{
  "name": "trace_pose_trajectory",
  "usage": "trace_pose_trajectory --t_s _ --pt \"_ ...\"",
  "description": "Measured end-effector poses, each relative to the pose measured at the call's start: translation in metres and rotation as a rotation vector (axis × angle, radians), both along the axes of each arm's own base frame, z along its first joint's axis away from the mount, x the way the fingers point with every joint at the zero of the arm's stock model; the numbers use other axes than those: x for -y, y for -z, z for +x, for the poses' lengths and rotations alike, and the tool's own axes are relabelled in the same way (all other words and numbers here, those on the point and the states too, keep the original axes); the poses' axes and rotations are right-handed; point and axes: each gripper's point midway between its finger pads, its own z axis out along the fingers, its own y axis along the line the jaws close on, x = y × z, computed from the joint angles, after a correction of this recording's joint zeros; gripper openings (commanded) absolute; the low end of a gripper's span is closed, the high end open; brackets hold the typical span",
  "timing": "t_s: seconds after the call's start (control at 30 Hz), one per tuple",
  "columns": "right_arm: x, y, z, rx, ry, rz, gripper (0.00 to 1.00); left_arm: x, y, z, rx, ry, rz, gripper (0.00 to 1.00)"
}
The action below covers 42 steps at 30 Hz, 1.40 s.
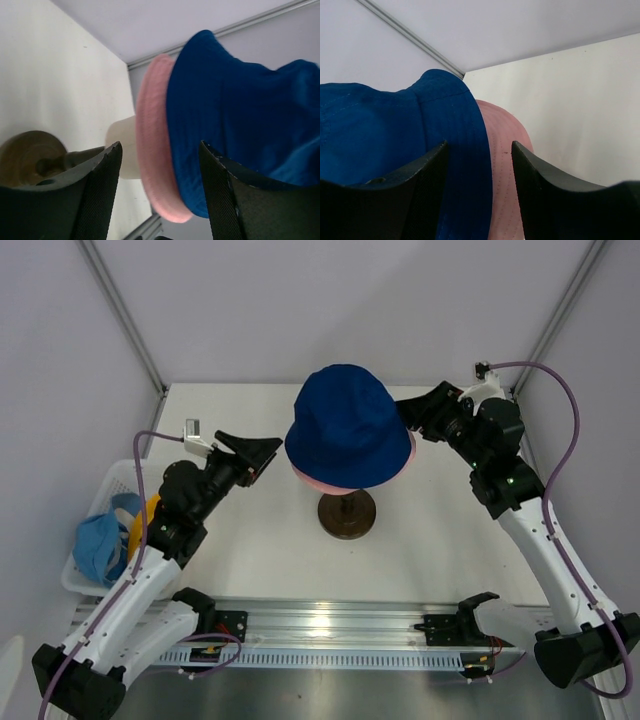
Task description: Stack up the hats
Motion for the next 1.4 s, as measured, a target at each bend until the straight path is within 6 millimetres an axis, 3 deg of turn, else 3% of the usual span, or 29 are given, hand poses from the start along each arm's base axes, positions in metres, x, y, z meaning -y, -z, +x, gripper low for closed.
trace_pose_trajectory --t_s 0.2,0.53,0.67,0.9,0.93,0.97,1.4 --pt "-0.001 -0.001 0.005 0.018 0.007 -0.008 0.57 0.011 -0.017 0.003 0.038 0.053 -0.077 0.63" --pt "-0.003 -0.002 0.012 0.020 0.011 -0.012 0.57 0.034 -0.008 0.017 -0.009 0.141 -0.138 0.48" --pt "-0.003 -0.001 0.013 0.020 0.015 -0.013 0.57 0.040 -0.009 0.020 -0.009 0.170 -0.164 0.30" --pt "-0.004 0.000 0.014 0.019 0.017 -0.016 0.57 0.042 -0.010 0.024 -0.008 0.177 -0.178 0.21" --pt "-0.004 0.000 0.015 0.018 0.018 -0.016 0.56 0.042 -0.009 0.024 -0.010 0.177 -0.180 0.16" --pt "-0.003 0.000 0.015 0.018 0.021 -0.016 0.56 0.043 -0.009 0.025 -0.010 0.178 -0.180 0.01" --pt "0.002 0.019 0.018 0.005 0.058 -0.015 0.51 0.052 -0.003 0.043 -0.041 0.205 -0.166 0.01"
